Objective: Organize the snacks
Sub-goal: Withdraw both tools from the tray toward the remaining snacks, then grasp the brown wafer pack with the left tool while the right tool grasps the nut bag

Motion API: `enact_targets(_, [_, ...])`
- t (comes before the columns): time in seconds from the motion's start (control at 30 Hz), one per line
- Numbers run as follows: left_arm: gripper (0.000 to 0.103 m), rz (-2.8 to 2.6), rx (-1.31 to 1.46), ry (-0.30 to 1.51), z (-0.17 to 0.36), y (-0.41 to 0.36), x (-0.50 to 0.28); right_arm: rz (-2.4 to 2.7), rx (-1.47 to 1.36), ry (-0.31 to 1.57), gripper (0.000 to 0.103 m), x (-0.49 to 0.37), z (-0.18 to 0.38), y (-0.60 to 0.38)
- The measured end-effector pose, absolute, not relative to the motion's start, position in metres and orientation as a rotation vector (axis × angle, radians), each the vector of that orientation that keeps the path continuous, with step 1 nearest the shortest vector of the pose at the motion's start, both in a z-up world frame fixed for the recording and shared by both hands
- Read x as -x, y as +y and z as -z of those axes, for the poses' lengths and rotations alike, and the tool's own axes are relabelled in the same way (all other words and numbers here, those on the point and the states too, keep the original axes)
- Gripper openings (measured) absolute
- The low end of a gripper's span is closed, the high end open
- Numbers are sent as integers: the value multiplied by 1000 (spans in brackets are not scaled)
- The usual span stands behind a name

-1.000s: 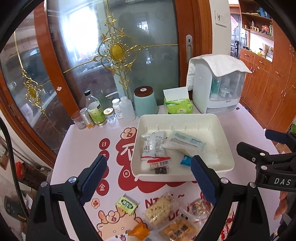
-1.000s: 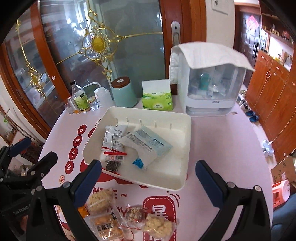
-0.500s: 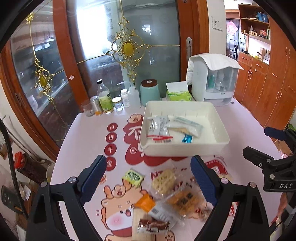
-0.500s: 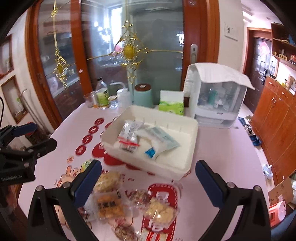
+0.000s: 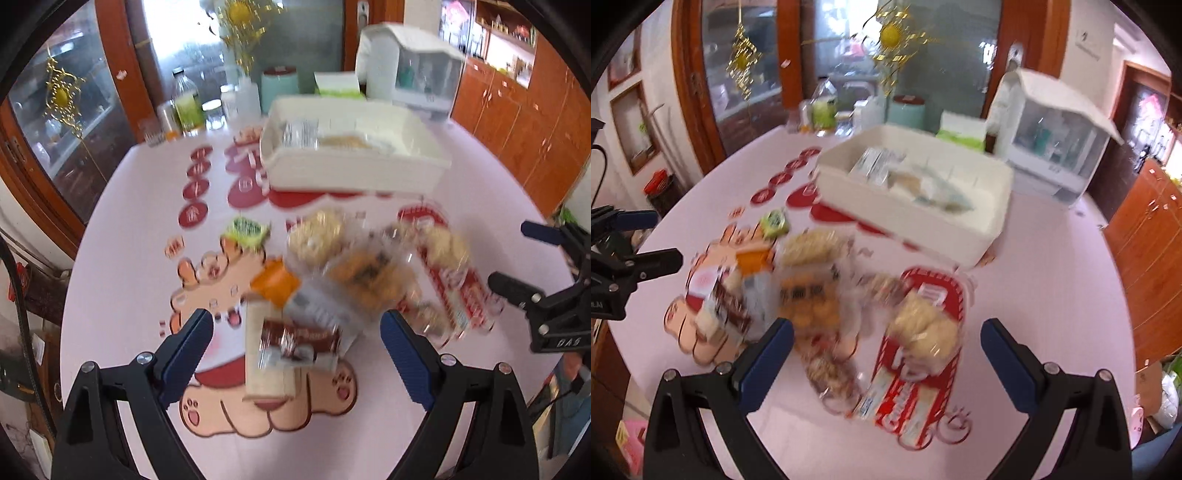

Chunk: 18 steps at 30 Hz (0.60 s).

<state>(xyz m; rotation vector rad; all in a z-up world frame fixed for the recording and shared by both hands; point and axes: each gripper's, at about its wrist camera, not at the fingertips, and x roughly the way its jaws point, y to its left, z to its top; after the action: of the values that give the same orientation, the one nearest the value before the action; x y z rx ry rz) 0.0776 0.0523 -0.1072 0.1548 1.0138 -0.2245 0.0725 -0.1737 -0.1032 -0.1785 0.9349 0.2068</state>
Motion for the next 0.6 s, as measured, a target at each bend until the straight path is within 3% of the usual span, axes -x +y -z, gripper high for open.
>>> enact_targets(0.13, [91,239,-204,1055,142,51,-70,-245,190,996,87,-67,132,-169])
enact_targets(0.6, [88,180,-252,1138,205,49,-93,-320,277,1104,78,-71,197,-136])
